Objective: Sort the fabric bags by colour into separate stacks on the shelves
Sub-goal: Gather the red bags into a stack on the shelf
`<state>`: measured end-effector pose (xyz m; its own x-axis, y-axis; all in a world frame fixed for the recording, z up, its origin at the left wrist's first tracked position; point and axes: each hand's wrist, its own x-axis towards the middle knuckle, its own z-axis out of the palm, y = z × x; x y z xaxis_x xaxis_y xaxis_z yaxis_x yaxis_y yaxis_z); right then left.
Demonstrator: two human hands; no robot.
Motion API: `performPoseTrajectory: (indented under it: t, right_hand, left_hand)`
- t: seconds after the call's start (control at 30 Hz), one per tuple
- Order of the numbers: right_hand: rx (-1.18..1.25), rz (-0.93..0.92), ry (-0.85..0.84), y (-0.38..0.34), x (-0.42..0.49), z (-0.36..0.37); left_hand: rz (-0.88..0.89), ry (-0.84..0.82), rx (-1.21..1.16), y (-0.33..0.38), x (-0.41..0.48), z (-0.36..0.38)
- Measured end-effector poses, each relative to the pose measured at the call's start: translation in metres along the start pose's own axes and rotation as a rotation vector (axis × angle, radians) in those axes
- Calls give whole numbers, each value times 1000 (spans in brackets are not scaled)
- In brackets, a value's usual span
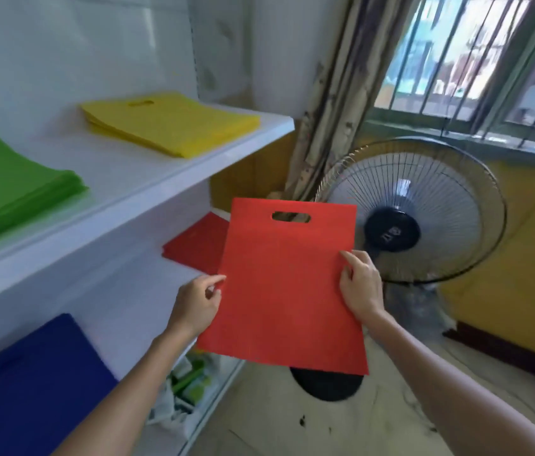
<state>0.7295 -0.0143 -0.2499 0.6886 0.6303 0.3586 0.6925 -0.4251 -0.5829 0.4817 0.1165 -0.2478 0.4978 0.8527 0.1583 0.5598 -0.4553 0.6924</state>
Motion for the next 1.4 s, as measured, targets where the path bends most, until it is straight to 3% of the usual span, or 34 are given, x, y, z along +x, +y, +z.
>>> performPoseTrajectory:
  t: [0.23,0.53,0.7,0.97,1.2,1.4]
  right_hand:
    - [-76,105,-238,44,9,82]
    - [-76,129,-335,62,57,166]
    - [-60,81,-412,73,112,197]
    - [-36,-168,-574,62,238,289]
    - [-312,-540,-735,27,293,364]
    - [-420,-656,-737,19,308,399]
  left_hand:
    - [-123,-154,-16,-68,31,69]
    - [-198,-135,40,-116,90,107]
    - [-241,-25,14,-113,121,128]
    - [-426,319,11,-116,174,179]
    - [-594,324,8,-117,203,206]
    - [-638,338,136,-138,228,210]
